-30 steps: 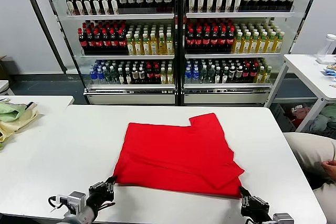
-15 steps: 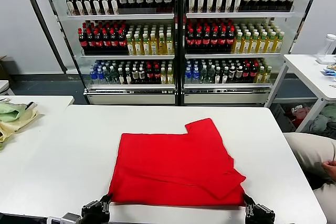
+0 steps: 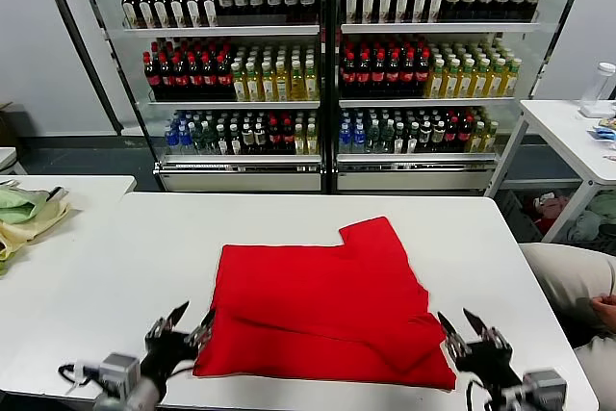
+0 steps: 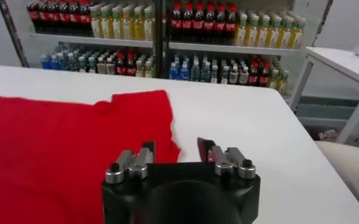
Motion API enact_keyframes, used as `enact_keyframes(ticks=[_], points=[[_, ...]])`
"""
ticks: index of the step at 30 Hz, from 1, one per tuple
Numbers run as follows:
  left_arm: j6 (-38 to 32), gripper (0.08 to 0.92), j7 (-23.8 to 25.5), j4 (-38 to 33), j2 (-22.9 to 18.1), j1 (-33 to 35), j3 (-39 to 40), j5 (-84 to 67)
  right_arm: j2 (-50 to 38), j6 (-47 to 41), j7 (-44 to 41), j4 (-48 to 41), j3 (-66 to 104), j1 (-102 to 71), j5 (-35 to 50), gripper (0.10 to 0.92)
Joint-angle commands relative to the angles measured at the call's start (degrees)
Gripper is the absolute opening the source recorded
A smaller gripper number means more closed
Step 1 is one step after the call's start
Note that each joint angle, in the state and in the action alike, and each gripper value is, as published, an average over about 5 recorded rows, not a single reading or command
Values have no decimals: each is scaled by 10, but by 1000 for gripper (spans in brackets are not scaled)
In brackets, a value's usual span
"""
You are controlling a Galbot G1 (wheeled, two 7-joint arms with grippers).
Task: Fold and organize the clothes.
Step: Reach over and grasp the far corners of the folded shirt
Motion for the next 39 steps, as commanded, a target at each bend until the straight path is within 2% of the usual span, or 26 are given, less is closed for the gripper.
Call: enact_keyframes(ticks=[1,6,13,23,39], points=[[17,710,138,254,-30,-313,82,-4,27,-37,13,-272,-165,399,25,755],[27,812,179,327,-41,-358,104,7,86,-36,1,-405,-202,471,-11,818],[35,823,235,408,-47,-394,116,30,148,-35,-11,-495,-213,501,-55,823],[41,823,296,448,-40,-393,103,55,185,-27,-14,-547,-217,501,-78,823],[40,823,302,459,-47,-400,103,53,193,-29,5,-560,-214,501,-89,823]])
